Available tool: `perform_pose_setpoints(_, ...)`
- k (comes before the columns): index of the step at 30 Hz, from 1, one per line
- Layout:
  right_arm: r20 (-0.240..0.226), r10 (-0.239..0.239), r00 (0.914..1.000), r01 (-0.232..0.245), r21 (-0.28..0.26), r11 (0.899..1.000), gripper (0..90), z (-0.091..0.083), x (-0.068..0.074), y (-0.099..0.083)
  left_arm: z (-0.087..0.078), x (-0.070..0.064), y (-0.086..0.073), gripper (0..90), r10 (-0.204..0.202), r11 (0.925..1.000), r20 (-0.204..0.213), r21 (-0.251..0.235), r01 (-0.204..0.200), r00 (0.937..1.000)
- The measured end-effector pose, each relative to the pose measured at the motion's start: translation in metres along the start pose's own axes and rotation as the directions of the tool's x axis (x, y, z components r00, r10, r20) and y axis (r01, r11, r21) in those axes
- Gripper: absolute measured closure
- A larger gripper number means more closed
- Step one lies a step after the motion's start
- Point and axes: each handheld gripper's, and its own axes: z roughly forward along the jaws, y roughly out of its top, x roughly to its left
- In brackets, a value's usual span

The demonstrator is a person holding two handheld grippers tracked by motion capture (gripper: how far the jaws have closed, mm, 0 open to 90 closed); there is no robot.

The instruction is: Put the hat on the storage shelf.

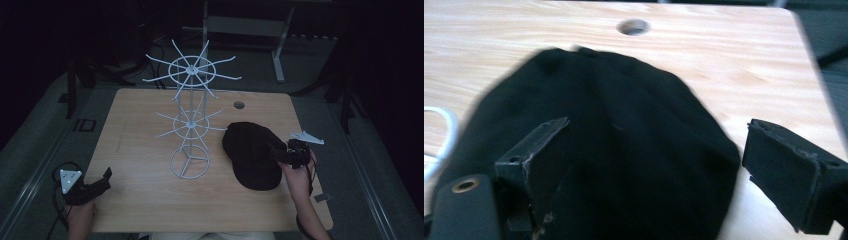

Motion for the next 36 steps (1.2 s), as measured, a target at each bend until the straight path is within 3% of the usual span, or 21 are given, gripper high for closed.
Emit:
perform_pose_setpoints(7,-0.046,-0.047,0.9979,0.048,0.025,0.999,16.2,0.022,0.024,0.02,0.0,0.0,0.0,1.4,-0.002,1.0,0.004,0.0,0.002,1.0)
perform_pose_setpoints(15,-0.05,-0.031,0.9983,0.033,0.053,0.998,19.5,0.049,0.032,0.042,0.0,0.0,0.0,1.4,-0.002,1.0,0.006,-0.001,0.002,1.0)
perform_pose_setpoints(17,-0.059,-0.026,0.9979,0.03,0.069,0.997,19.4,0.053,0.032,0.044,0.0,0.0,0.0,1.4,-0.001,1.0,0.006,-0.001,0.001,1.0)
perform_pose_setpoints(20,-0.039,-0.037,0.9985,0.041,0.117,0.992,20.4,0.07,0.035,0.044,0.0,0.0,0.0,1.4,0.0,1.0,0.007,-0.001,0.0,1.0)
perform_pose_setpoints(25,-0.018,-0.056,0.9983,0.058,0.16,0.985,23.7,0.083,0.035,0.039,0.001,0.0,0.0,1.4,0.0,1.0,0.007,0.0,0.0,1.0)
perform_pose_setpoints(26,-0.004,-0.06,0.9982,0.06,0.188,0.98,26.3,0.089,0.035,0.037,0.001,0.0,0.0,1.4,0.0,1.0,0.006,0.0,0.0,1.0)
perform_pose_setpoints(29,0.01,-0.064,0.9979,0.061,0.19,0.98,30.4,0.089,0.036,0.038,0.001,0.0,0.0,1.4,0.001,1.0,0.005,0.002,-0.001,1.0)
perform_pose_setpoints(30,0.017,-0.078,0.9968,0.073,0.205,0.976,31.1,0.09,0.036,0.038,0.001,0.0,0.0,1.4,-0.001,1.0,0.004,0.004,0.001,1.0)
perform_pose_setpoints(31,0.021,-0.096,0.9952,0.088,0.247,0.965,36.8,0.095,0.038,0.038,0.001,0.0,0.0,1.4,0.0,1.0,0.005,0.005,0.0,1.0)
perform_pose_setpoints(34,0.009,-0.101,0.9948,0.095,0.259,0.961,43.0,0.097,0.04,0.038,0.001,0.0,0.0,1.4,-0.001,1.0,0.004,0.002,0.001,1.0)
perform_pose_setpoints(36,-0.007,-0.079,0.9969,0.077,0.274,0.959,53.6,0.098,0.038,0.038,0.001,0.0,0.0,1.4,0.0,1.0,0.003,0.004,0.0,1.0)
